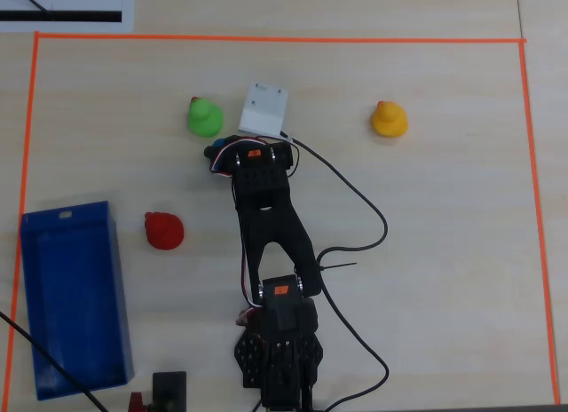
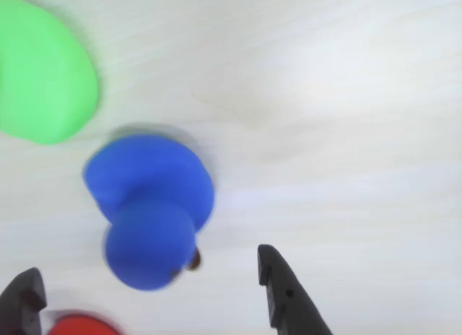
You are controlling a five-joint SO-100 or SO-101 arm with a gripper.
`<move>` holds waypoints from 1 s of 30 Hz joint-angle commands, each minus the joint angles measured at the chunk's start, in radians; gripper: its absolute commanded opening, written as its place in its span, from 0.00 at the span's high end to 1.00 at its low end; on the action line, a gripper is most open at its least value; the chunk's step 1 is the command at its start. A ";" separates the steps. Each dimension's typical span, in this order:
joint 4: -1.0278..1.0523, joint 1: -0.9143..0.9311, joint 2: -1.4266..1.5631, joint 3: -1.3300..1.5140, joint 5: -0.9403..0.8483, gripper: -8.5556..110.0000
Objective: Grasp blue duck and put it into box.
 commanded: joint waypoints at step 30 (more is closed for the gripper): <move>0.506 -0.509 0.225 -0.314 0.462 0.93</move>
